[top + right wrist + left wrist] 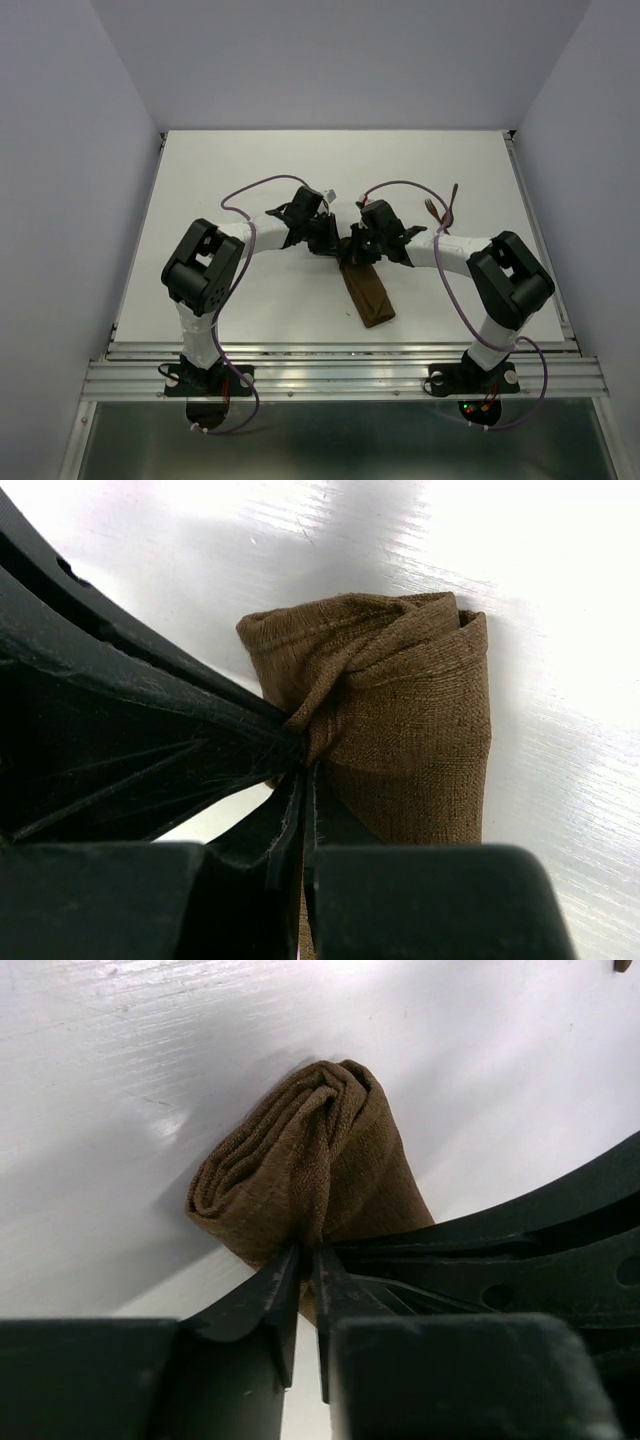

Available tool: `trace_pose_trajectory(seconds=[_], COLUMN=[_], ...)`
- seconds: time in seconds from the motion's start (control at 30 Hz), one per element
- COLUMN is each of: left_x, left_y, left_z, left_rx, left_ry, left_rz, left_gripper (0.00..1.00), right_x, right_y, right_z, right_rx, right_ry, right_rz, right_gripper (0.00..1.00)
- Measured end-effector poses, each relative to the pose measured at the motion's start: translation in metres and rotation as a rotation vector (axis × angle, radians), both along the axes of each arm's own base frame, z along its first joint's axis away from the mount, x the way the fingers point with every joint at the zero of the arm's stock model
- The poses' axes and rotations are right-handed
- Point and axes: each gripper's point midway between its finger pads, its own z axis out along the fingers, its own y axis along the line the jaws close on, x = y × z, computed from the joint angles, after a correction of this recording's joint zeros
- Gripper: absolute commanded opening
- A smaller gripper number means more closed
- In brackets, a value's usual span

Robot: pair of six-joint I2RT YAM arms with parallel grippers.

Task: Fold the napkin into a case and place the utensils inside
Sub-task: Stuff the top corner of the smaller-rectangle-folded napkin into the folded napkin.

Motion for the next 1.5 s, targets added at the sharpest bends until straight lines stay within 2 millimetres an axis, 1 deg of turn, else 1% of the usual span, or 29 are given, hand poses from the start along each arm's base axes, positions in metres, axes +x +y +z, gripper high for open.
trace_pose_trajectory(seconds=[0.03,0.07,0.13,0.17,0.3,0.33,0.37,0.43,0.47,0.53,0.57,0.63,0.67,0.7,0.8,0.83,0.87,0.93,0.97,1.07,1.1,1.13,1.17,1.2,1.3,1.37,1.43,1.47,1.5], left_x=[0.0,0.0,0.001,0.002,0.005,0.006,0.007,0.006,0.006,0.003,0.002,0.001,0.0,0.0,0.002,0.002,0.002,0.003,0.005,0.01,0.012,0.014,0.015,0.017,0.019,0.018,0.017,0.016,0.016], left_y=[0.001,0.002,0.003,0.004,0.006,0.006,0.006,0.006,0.007,0.007,0.008,0.009,0.009,0.009,0.011,0.011,0.012,0.013,0.013,0.013,0.013,0.013,0.012,0.011,0.008,0.006,0.003,0.002,0.001], left_z=[0.0,-0.001,0.0,0.0,0.004,0.005,0.006,0.007,0.007,0.007,0.006,0.007,0.007,0.008,0.01,0.011,0.011,0.013,0.014,0.019,0.021,0.023,0.024,0.026,0.031,0.033,0.035,0.035,0.035], left_rx=[0.004,0.011,0.025,0.032,0.056,0.057,0.06,0.063,0.066,0.072,0.077,0.092,0.098,0.103,0.113,0.117,0.12,0.132,0.138,0.155,0.162,0.167,0.17,0.176,0.196,0.206,0.216,0.22,0.227], left_ry=[-0.001,-0.001,-0.004,-0.006,-0.015,-0.018,-0.021,-0.02,-0.019,-0.011,-0.01,-0.01,-0.012,-0.014,-0.024,-0.029,-0.031,-0.041,-0.047,-0.07,-0.079,-0.088,-0.097,-0.107,-0.132,-0.142,-0.151,-0.154,-0.158], left_rz=[-0.002,0.0,0.002,0.0,-0.005,-0.007,-0.01,-0.013,-0.016,-0.018,-0.023,-0.029,-0.031,-0.033,-0.035,-0.035,-0.035,-0.036,-0.034,-0.028,-0.027,-0.028,-0.028,-0.028,-0.03,-0.034,-0.041,-0.045,-0.047], left_gripper=[0.34,0.37,0.42,0.43,0.43,0.43,0.41,0.35,0.25,0.15,0.09,0.07,0.07,0.08,0.23,0.3,0.32,0.37,0.38,0.43,0.46,0.49,0.5,0.5,0.49,0.45,0.43,0.38,0.35], right_x=[0.0,0.0,-0.001,-0.001,-0.001,-0.001,-0.002,-0.002,-0.002,-0.002,-0.002,-0.001,0.0,0.002,0.004,0.005,0.005,0.004,0.003,0.005,0.005,0.006,0.008,0.009,0.011,0.01,0.009,0.009,0.009], right_y=[0.0,0.0,0.0,0.0,0.0,0.0,0.0,0.0,0.001,0.001,0.001,0.001,0.0,-0.001,-0.006,-0.01,-0.013,-0.021,-0.025,-0.035,-0.038,-0.039,-0.042,-0.044,-0.05,-0.054,-0.055,-0.056,-0.056], right_z=[0.0,0.0,-0.001,-0.001,-0.001,0.0,0.0,0.0,0.0,0.001,0.003,0.011,0.019,0.027,0.05,0.058,0.062,0.065,0.064,0.056,0.053,0.051,0.048,0.044,0.031,0.021,0.017,0.016,0.016], right_rx=[-0.001,-0.001,-0.002,-0.002,-0.002,-0.001,0.001,0.001,0.002,0.004,0.007,0.014,0.021,0.028,0.044,0.047,0.046,0.032,0.022,-0.008,-0.015,-0.019,-0.024,-0.027,-0.045,-0.062,-0.067,-0.067,-0.065], right_ry=[0.001,0.002,0.004,0.004,0.004,0.004,0.004,0.006,0.005,0.004,-0.001,-0.017,-0.034,-0.052,-0.115,-0.139,-0.154,-0.174,-0.175,-0.157,-0.146,-0.139,-0.13,-0.118,-0.076,-0.046,-0.028,-0.025,-0.022], right_rz=[0.0,0.0,0.002,0.003,0.005,0.006,0.007,0.009,0.011,0.011,0.011,0.007,0.002,-0.004,-0.029,-0.042,-0.053,-0.081,-0.096,-0.137,-0.153,-0.163,-0.174,-0.185,-0.214,-0.226,-0.234,-0.237,-0.239], right_gripper=[0.08,0.13,0.18,0.21,0.25,0.27,0.29,0.3,0.3,0.3,0.3,0.31,0.34,0.38,0.4,0.4,0.38,0.33,0.28,0.2,0.14,0.12,0.1,0.06,0.02,0.02,0.02,0.02,0.02])
